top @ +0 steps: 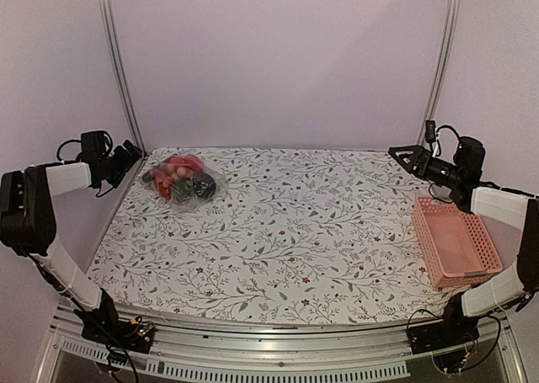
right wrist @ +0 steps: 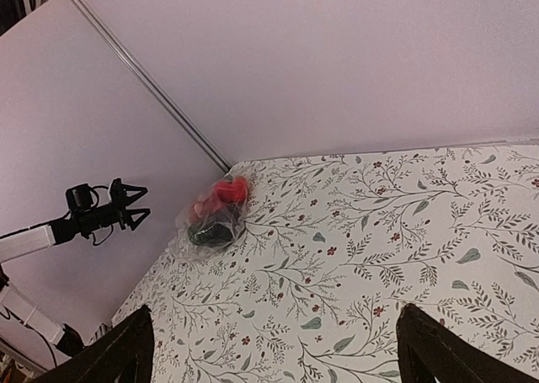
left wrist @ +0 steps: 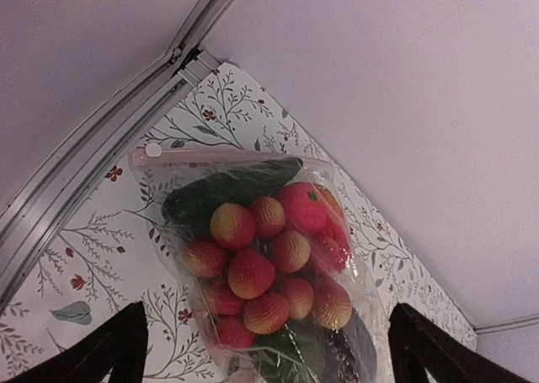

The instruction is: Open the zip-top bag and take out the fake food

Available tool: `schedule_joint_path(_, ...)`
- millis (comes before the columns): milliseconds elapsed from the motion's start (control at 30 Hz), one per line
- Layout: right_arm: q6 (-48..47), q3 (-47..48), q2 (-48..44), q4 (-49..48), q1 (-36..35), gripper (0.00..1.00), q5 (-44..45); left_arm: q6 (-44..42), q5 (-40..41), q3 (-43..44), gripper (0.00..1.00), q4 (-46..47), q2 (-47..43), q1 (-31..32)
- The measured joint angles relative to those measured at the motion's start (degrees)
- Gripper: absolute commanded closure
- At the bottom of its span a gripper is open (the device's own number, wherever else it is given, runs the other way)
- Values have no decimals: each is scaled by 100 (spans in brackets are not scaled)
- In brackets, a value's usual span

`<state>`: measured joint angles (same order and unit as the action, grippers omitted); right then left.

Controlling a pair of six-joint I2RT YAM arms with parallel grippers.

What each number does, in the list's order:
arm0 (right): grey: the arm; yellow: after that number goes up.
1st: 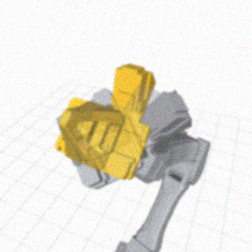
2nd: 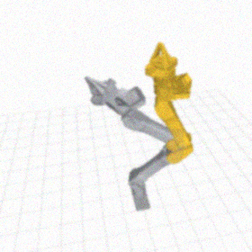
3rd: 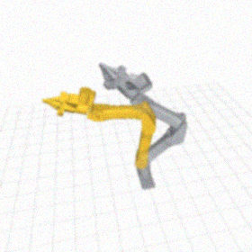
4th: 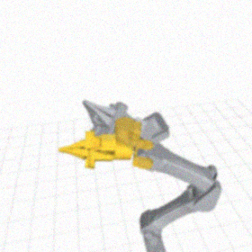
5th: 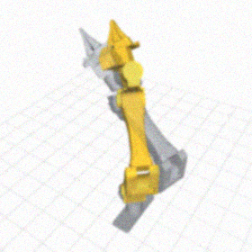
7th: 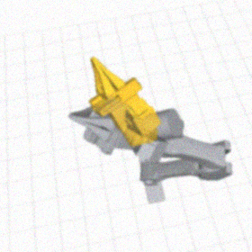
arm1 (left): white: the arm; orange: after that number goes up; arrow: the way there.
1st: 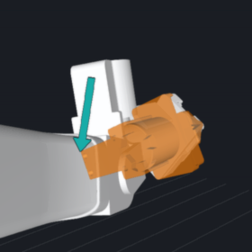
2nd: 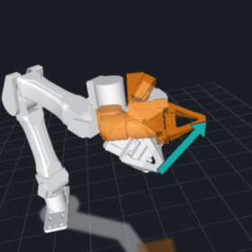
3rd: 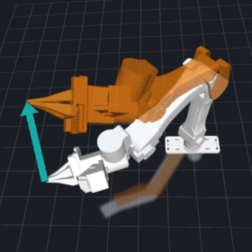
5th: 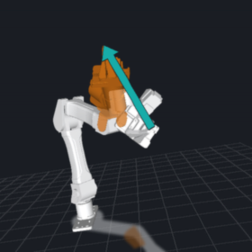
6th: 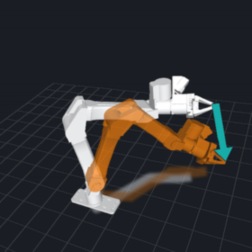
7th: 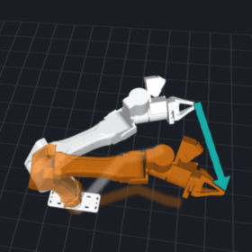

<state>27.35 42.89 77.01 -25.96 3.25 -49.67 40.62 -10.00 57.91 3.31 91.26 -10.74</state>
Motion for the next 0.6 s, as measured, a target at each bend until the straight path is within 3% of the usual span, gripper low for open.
schedule_joint_path(267, -9, 0, 85, -2, -90, 1, -61, 293, -415, 804, 1, 179, 1095, -256)
schedule_joint_path(600, -7, -2, 118, -4, -138, 1, -70, 723, -861, 1550, 15, 411, 2608, -363)
